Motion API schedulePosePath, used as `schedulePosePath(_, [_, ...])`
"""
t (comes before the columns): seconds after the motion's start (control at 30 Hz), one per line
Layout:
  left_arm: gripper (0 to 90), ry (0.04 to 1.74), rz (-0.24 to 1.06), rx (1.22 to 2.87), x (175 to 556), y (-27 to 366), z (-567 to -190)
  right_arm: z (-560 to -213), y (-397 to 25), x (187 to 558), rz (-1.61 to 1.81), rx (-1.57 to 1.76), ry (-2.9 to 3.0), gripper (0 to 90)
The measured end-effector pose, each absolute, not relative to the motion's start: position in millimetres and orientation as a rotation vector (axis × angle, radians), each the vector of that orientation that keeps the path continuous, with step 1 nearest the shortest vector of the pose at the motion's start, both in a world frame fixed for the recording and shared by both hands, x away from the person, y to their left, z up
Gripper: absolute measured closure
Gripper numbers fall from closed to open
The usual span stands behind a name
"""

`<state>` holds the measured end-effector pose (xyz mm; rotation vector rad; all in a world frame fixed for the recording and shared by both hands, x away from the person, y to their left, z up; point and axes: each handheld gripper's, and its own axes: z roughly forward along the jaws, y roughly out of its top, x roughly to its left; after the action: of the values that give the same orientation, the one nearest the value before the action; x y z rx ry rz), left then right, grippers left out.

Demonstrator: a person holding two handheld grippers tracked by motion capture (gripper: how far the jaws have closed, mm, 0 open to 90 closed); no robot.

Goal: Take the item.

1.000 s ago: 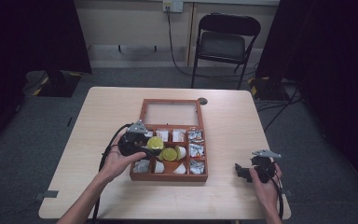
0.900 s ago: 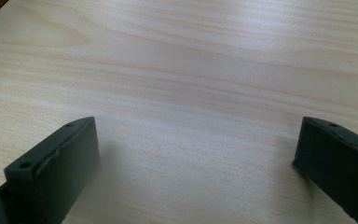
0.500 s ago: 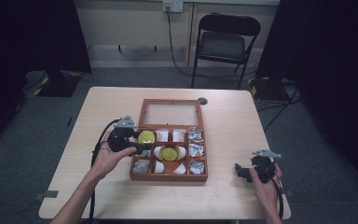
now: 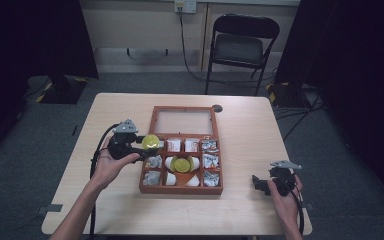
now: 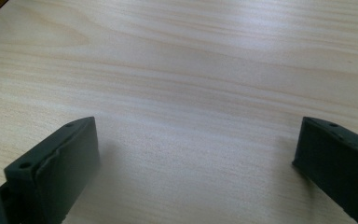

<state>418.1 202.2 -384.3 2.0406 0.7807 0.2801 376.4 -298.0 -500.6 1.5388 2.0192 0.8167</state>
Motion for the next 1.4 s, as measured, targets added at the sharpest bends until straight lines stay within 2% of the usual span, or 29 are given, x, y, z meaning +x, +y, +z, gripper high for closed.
schedulePosePath(0.7, [38.7, 0.921, 0.335, 1.935, 428.9, 252.0, -382.4, -500.6, -298.0, 376.5, 0.817, 1.539, 2.019, 0.0])
schedulePosePath(1.03, [38.6, 1.014, 0.351, 1.917, 437.8, 276.8, -397.3, -500.6, -298.0, 376.4, 0.817, 1.539, 2.019, 0.0])
schedulePosePath(1.4, [38.6, 1.072, 0.403, 1.903, 439.2, 286.2, -401.3, -500.6, -298.0, 376.5, 0.817, 1.539, 2.019, 0.0])
